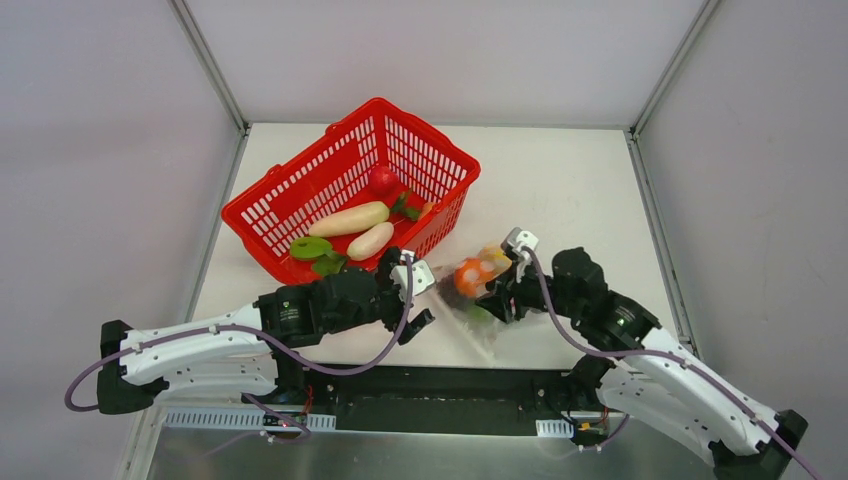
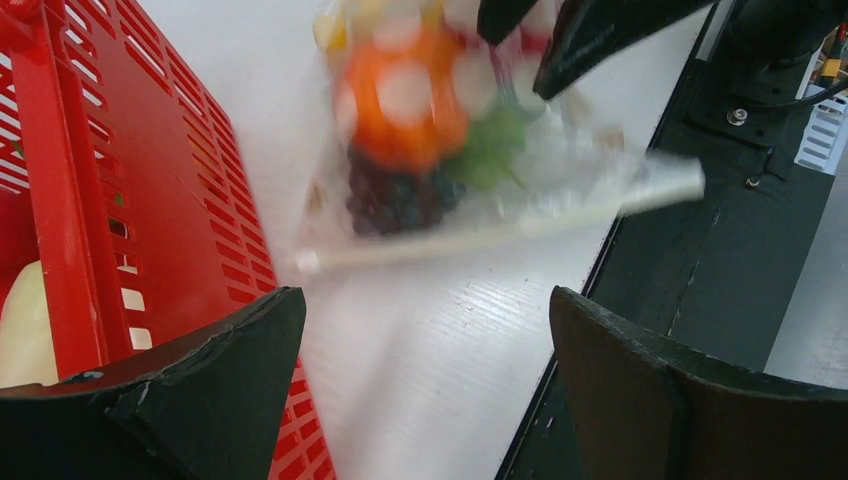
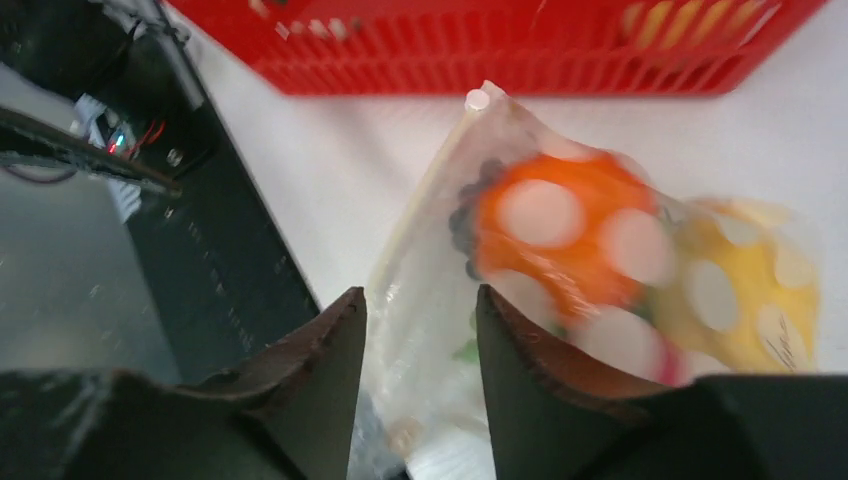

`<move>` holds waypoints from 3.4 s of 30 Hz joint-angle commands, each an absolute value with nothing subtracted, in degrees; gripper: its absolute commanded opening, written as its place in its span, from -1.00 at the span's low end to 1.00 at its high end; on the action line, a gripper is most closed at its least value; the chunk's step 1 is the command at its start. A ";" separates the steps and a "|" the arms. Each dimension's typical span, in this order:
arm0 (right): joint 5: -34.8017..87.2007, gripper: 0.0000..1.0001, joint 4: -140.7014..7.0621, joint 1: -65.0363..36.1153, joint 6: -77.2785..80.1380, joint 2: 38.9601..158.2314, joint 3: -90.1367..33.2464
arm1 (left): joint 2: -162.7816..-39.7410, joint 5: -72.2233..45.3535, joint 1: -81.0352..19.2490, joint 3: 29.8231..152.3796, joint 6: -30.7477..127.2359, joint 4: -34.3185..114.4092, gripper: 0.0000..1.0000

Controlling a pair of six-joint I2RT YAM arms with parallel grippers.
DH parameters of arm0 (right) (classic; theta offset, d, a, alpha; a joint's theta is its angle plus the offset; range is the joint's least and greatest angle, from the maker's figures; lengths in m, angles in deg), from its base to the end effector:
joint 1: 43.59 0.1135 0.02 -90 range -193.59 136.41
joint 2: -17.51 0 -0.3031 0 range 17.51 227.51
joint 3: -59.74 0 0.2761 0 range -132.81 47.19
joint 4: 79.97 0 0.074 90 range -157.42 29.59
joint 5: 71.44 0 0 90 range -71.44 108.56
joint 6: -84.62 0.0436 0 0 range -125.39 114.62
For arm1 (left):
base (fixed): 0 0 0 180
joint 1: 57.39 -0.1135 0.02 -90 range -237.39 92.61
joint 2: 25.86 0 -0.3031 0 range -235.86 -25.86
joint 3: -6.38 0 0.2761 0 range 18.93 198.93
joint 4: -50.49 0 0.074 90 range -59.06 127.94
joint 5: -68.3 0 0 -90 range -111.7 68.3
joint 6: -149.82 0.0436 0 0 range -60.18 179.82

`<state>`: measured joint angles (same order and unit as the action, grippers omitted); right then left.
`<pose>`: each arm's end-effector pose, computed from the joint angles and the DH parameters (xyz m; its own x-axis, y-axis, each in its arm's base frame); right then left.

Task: Place the food in the zip-top bag and seal the zipper
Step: Place the zipper food storage bag at the center of the board, then move the bin to the center of the board.

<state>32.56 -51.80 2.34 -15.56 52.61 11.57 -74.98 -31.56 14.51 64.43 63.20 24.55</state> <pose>0.0990 0.1174 0.3199 -0.0264 -0.2738 -0.9614 -0.8781 0.4660 -0.1086 0.0712 -0.1937 0.3513 -0.0385 0.3048 -0.9516 0.8894 0.4445 0.1064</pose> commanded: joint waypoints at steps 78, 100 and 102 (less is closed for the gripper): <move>-11.53 0.99 -51.92 2.45 7.88 45.75 8.78 | -78.85 -36.27 -2.45 73.25 45.14 3.54 0.98; -9.11 0.99 -49.93 -3.43 10.63 54.75 7.86 | -76.51 -11.10 -20.57 68.58 44.12 20.54 0.98; -5.99 0.99 -49.50 -7.13 10.62 56.24 7.30 | -71.13 -10.74 -20.57 65.97 43.35 21.08 0.98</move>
<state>-10.68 -50.01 -2.03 9.49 54.05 10.44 -80.29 -19.08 -20.36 69.65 45.65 15.79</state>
